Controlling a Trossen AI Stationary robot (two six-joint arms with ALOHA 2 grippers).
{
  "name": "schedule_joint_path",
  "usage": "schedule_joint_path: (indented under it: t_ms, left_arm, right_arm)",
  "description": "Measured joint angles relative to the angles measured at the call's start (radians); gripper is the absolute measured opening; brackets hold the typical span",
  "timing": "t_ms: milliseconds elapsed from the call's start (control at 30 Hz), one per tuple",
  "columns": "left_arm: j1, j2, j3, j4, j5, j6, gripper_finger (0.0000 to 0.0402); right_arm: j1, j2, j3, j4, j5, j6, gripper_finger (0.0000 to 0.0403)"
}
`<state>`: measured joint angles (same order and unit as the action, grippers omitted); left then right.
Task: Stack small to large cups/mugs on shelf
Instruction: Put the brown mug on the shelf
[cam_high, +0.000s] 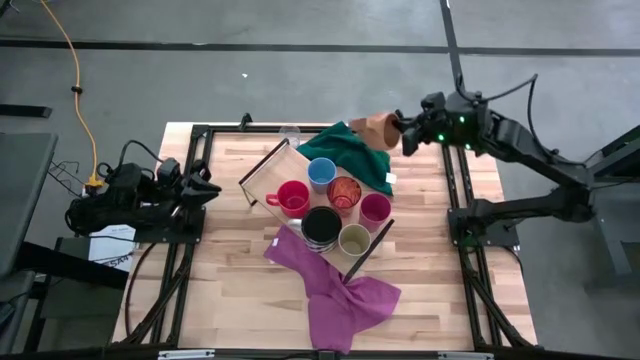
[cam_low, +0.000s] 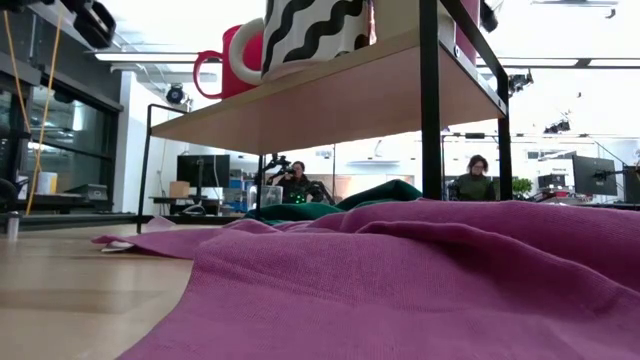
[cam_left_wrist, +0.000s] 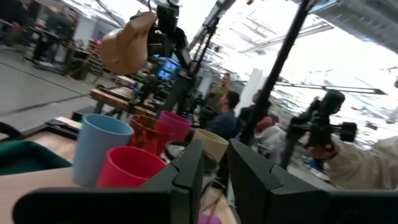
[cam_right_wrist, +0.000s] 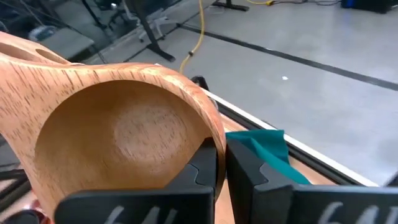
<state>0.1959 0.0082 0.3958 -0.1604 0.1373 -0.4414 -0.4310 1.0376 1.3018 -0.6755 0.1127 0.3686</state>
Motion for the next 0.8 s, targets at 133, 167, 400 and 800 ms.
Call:
schedule_joint_path:
  t_ms: [133,167,400,800]
  left_arm:
    - [0.0,0.0,0.0,-0.018,-0.052,0.026,0.0065]
    - [0.0,0.0,0.0,-0.035,-0.072,0.033,0.0065]
    - [0.0,0.0,0.0,-0.073,-0.151,0.072,0.0065]
    - [0.0,0.0,0.032,-0.076,-0.178,0.145,0.0065]
  right_arm:
    - [-0.088,0.033,0.0,0.046,-0.134,-0.023,0.0]
    - [-0.105,0.047,0.0,0.054,-0.164,-0.031,0.0]
    - [-0.18,0.15,0.0,0.161,-0.307,-0.054,0.0]
    - [-0.194,0.348,0.106,0.259,-0.357,-0.037,0.0]
